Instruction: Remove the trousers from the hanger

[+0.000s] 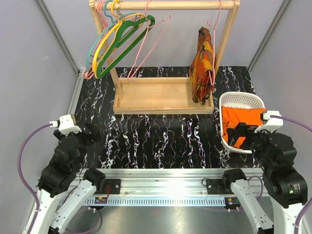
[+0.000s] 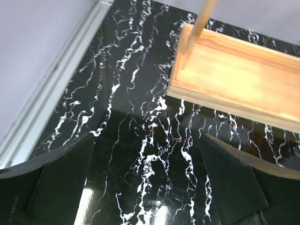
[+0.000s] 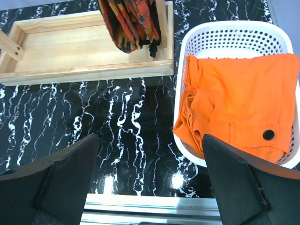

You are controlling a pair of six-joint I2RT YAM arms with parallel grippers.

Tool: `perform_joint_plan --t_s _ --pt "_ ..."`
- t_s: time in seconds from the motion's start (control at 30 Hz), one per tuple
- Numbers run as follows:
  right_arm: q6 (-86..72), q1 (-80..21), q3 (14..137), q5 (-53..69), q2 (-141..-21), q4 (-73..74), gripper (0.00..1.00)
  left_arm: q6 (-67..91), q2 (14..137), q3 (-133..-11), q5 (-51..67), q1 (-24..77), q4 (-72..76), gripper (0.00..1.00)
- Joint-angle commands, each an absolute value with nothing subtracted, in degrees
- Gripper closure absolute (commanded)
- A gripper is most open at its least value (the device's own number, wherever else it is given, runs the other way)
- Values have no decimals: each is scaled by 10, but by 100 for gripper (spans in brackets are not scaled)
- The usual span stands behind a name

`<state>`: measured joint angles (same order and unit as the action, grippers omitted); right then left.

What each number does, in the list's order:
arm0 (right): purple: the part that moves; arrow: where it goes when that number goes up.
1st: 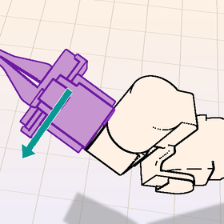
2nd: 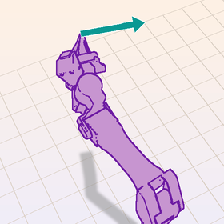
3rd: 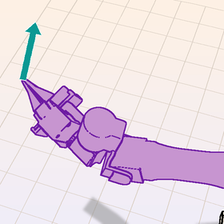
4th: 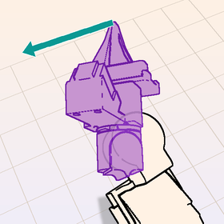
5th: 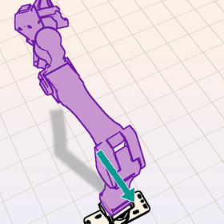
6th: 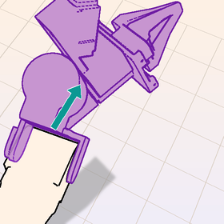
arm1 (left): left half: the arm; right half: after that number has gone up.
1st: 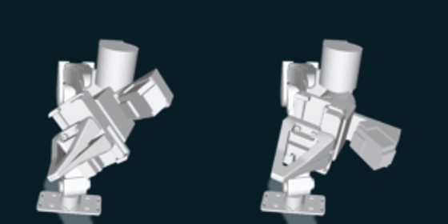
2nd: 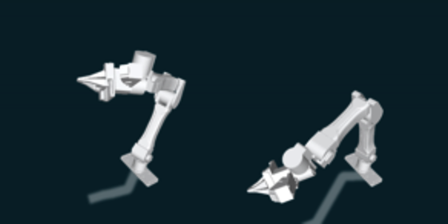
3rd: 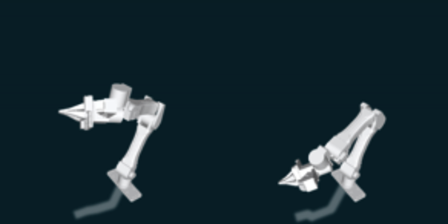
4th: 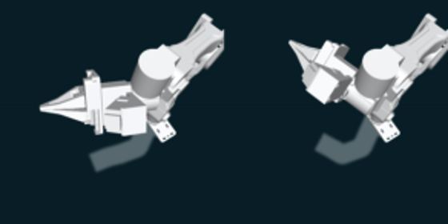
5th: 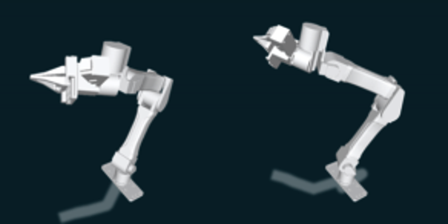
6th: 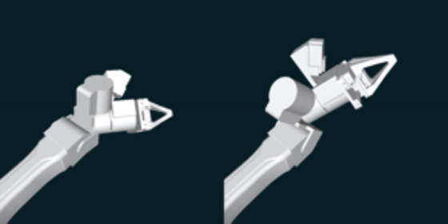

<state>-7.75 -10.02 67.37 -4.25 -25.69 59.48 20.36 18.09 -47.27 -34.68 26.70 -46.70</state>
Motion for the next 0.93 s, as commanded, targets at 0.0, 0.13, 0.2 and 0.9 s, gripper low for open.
perform_joint_plan --t_s 0.0,0.13,0.2,0.9 --pt "-76 -105 665 -69 -252 572 1 184 172 -468 -310 265 -419 1" --pt "-76 -105 657 -69 -257 563 1 189 179 -465 -315 265 -421 1" --pt "-76 -105 652 -71 -261 553 1 192 181 -467 -319 264 -425 1" --pt "-56 -105 671 -44 -316 545 0 171 182 -452 -282 214 -402 1"
